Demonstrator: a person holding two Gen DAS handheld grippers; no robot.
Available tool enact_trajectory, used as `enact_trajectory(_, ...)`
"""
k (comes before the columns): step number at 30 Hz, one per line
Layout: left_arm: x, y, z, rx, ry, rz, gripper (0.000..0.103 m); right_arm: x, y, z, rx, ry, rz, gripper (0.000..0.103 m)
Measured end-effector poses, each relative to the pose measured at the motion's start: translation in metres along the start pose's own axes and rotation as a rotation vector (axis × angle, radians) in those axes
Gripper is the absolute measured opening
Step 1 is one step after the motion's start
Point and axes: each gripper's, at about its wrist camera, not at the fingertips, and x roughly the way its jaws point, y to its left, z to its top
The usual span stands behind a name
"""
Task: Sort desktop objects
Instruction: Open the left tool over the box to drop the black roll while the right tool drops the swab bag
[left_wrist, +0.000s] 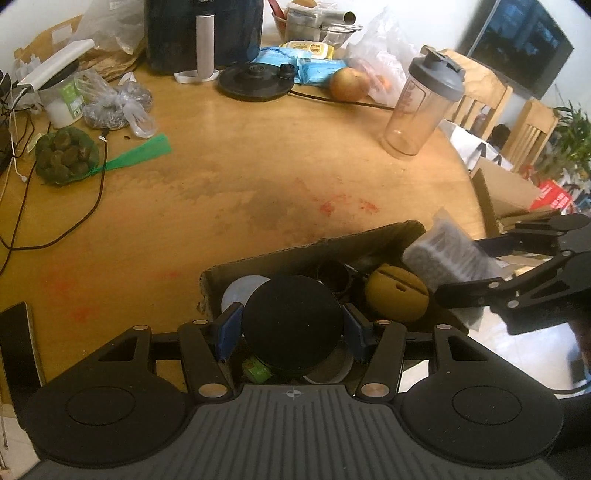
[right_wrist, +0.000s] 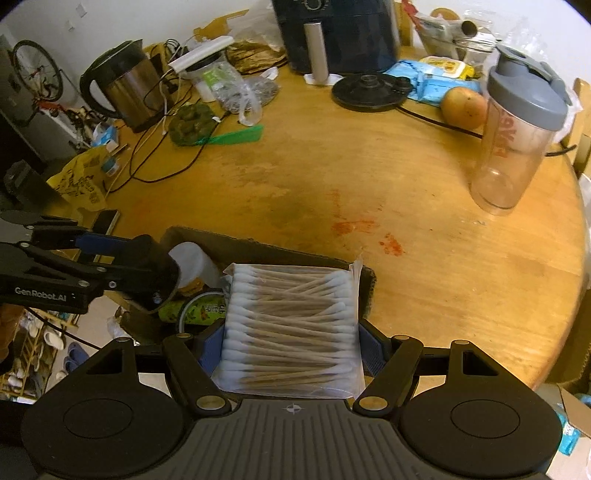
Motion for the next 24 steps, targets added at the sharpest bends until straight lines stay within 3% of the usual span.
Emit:
enact_trajectory(2, 0.002, -0.002, 0.001, 0.001, 0.018, -0.007, 0.056, 0.001, 0.004, 0.003, -0.019, -0.002, 0.017, 0.081)
enact_trajectory(3, 0.003, -0.002, 0.001, -0.003, 0.027, -0.006, 0.057, 0.002, 0.006, 0.003, -0.026, 0.0, 0.015, 0.096)
enact_trajectory(4, 0.001, -0.002, 0.001, -0.01, 0.018, -0.002, 0.059, 0.003, 0.007, 0.004, -0.028, 0.002, 0.005, 0.103)
enact_trajectory(6, -0.003, -0.002, 0.002, -0.024, -0.008, 0.014, 0.08, 0.003, 0.008, 0.004, -0.031, 0.0, 0.006, 0.103)
enact_trajectory(15, -0.017, -0.001, 0.007, -0.032, -0.02, 0.121, 0.088, 0.003, 0.004, 0.001, -0.011, 0.033, -0.003, 0.103)
enact_trajectory(18, -0.021, -0.002, 0.008, -0.049, -0.016, 0.143, 0.098, 0.002, 0.001, 0.001, 0.009, 0.056, -0.031, 0.103)
enact_trajectory(20, -0.022, -0.003, 0.009, -0.051, -0.004, 0.167, 0.099, 0.001, -0.002, 0.002, 0.029, 0.074, -0.053, 0.103)
enact_trajectory(24, -0.018, -0.011, 0.009, -0.012, 0.037, 0.336, 0.1, 0.003, -0.006, 0.005, 0.037, 0.14, -0.166, 0.103)
